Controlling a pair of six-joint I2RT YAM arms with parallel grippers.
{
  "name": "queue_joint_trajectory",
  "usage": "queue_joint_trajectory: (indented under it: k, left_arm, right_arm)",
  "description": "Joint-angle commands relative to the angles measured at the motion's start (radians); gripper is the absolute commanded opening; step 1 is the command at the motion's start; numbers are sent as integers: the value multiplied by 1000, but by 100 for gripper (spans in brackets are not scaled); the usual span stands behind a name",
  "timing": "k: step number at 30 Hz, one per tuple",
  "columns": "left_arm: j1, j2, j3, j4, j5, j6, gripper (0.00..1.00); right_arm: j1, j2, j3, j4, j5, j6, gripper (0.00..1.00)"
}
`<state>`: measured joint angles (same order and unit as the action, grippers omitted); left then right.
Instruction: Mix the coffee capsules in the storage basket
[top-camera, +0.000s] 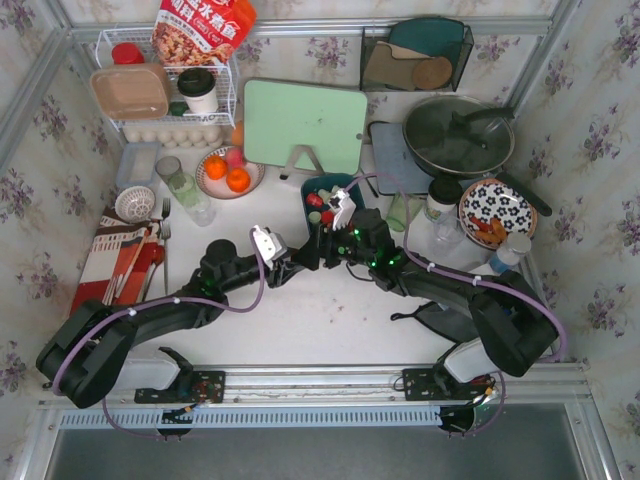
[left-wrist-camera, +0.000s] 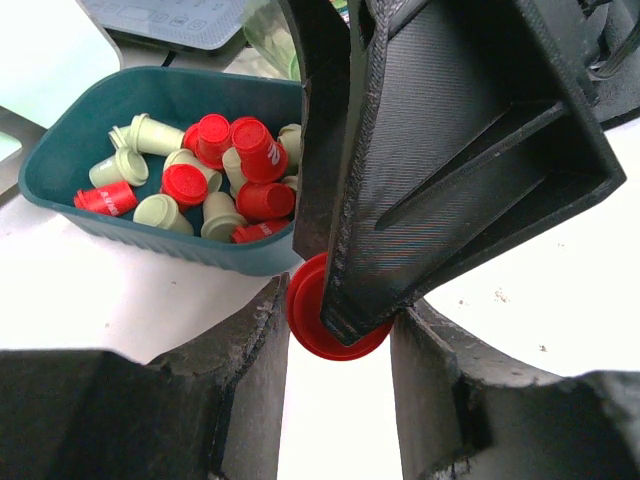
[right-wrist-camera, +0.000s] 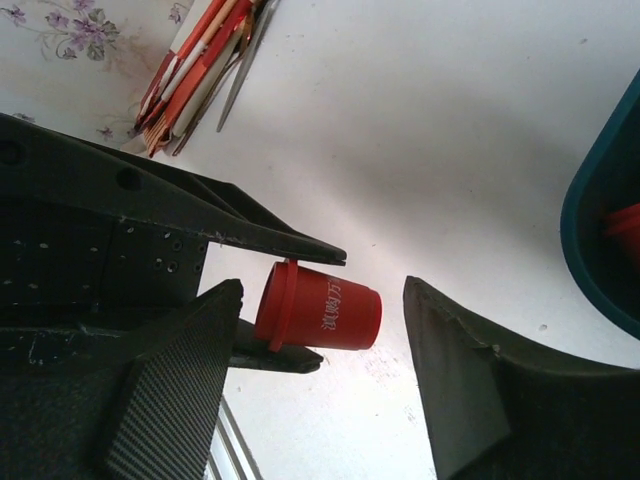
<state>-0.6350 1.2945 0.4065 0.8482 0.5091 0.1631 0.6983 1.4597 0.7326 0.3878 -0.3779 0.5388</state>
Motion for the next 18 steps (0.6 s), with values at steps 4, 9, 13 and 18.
queue_joint_trajectory:
  k: [4,9,13,18]
  left_arm:
    - [0,-9,13,76,-51,9,38]
    - [0,-16,26,41,-79,5,43]
    - [0,-20,38,6,-97,-1,61]
    - [0,-29,40,-10,-123,-9,84]
  right_arm:
    - [6,7,5,-33,-64,9,59]
    - [6,4,19,-54,-58,6,49]
    - [6,-9,21,-61,-26,7,46]
    - [5,-42,35,-98,91,-20,44]
